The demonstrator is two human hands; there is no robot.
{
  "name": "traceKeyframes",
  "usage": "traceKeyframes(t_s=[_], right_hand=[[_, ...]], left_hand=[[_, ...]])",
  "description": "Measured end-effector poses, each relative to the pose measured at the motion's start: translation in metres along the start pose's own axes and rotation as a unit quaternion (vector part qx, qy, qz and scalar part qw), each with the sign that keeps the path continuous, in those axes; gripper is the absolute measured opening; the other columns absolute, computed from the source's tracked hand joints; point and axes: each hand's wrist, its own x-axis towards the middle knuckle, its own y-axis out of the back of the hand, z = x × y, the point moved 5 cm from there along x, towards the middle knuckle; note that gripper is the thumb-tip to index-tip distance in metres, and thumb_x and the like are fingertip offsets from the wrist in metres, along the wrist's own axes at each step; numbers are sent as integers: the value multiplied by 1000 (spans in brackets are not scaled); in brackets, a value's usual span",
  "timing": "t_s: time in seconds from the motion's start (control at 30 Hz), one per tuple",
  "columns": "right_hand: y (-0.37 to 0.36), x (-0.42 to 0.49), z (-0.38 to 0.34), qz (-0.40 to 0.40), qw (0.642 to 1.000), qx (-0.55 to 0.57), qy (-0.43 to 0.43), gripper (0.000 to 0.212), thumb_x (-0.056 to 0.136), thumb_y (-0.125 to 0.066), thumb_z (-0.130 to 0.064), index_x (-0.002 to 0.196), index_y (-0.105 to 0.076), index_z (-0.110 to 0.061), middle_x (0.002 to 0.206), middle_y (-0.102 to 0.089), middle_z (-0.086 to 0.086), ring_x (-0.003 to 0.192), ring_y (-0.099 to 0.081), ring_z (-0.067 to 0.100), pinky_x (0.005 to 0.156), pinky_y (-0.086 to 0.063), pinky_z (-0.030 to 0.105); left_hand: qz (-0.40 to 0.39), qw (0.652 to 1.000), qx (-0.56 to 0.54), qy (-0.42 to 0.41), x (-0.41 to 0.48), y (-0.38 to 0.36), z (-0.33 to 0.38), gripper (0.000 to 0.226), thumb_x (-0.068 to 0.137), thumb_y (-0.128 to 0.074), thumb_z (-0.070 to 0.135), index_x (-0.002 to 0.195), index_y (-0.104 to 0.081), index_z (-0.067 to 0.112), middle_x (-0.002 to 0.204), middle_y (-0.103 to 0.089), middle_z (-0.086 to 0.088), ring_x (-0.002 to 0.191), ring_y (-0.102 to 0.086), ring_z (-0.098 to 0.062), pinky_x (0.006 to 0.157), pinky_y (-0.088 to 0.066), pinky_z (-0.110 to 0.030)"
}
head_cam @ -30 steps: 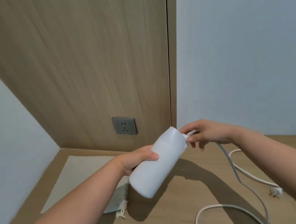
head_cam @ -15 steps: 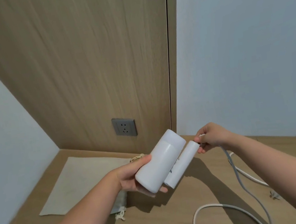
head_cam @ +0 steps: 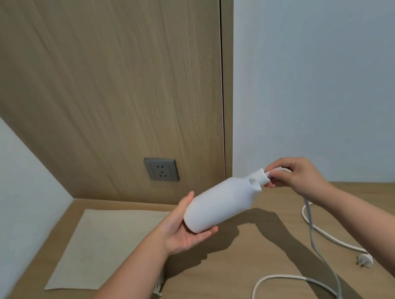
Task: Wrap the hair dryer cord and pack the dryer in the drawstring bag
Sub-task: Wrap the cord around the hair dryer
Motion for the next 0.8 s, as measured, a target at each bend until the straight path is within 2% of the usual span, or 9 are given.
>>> traceKeyframes(t_s=[0.1,0.17,0.23,0.37,0.43,0.5,0.57,0.7,0.8], right_hand=[[3,-1,3,22,999,12,-24,10,88,-60,-1,90,-69,-2,70,-70,15,51,-67,16,55,-57,20],[4,1,6,55,998,10,-31,5,87,-64,-10,88,-69,-9,62,-67,11,38,-56,19,41,-49,23],[4,3,9,75,997,-2,-33,14,89,-63,-19,81,-69,-10,53,-60,8,34,-40,18,38,-35,22],[-6,-3,22,97,994,33,-45,20,94,-52,-16,91,-68,-5,56,-51,6,45,-39,18,47,-34,27],[-15,-7,34,106,987,-121,-20,18,96,-43,-9,101,-60,-9,62,-53,4,55,-47,24,54,-37,30],[-31,-14,56,31,938,-343,-45,25,93,-39,-2,115,-45,-11,78,-59,9,70,-54,30,61,-39,34],[-50,-23,76,-80,873,-468,-110,33,90,-38,-1,123,-36,-5,103,-63,17,89,-61,35,73,-44,39],[-83,-45,65,-241,799,-538,-117,35,95,-35,-2,130,-35,3,128,-54,21,115,-57,34,88,-45,38],[-93,-60,47,-319,765,-552,-89,33,96,-42,-8,126,-46,4,122,-59,22,105,-60,33,80,-46,36]], left_hand=[[22,996,53,-75,-7,-6,9,50,73,-73,31,118,-59,15,119,-57,-20,102,-63,-38,60,-60,-41],[24,989,88,-118,-9,-11,12,30,84,-63,29,112,-58,19,118,-56,-16,104,-61,-35,61,-61,-37],[30,984,89,-152,-12,-13,14,18,91,-56,28,109,-57,21,117,-56,-14,104,-61,-33,62,-61,-36],[46,984,27,-172,-15,-10,10,30,88,-61,27,115,-55,17,119,-55,-17,105,-61,-37,62,-61,-37],[42,985,-8,-167,-16,-10,6,40,82,-66,26,118,-53,14,121,-54,-20,109,-60,-39,61,-61,-39],[50,985,-17,-164,-15,-10,1,46,79,-69,25,120,-52,13,121,-54,-20,109,-60,-39,64,-61,-42],[76,984,-23,-162,-13,-8,-4,47,83,-70,22,124,-49,12,121,-53,-19,109,-60,-37,69,-61,-47],[128,975,-8,-180,-5,-1,-12,46,86,-69,24,125,-47,13,122,-51,-16,109,-58,-33,77,-59,-48],[166,958,70,-226,0,2,-13,41,86,-69,27,120,-48,16,122,-53,-11,107,-60,-27,76,-60,-42]])
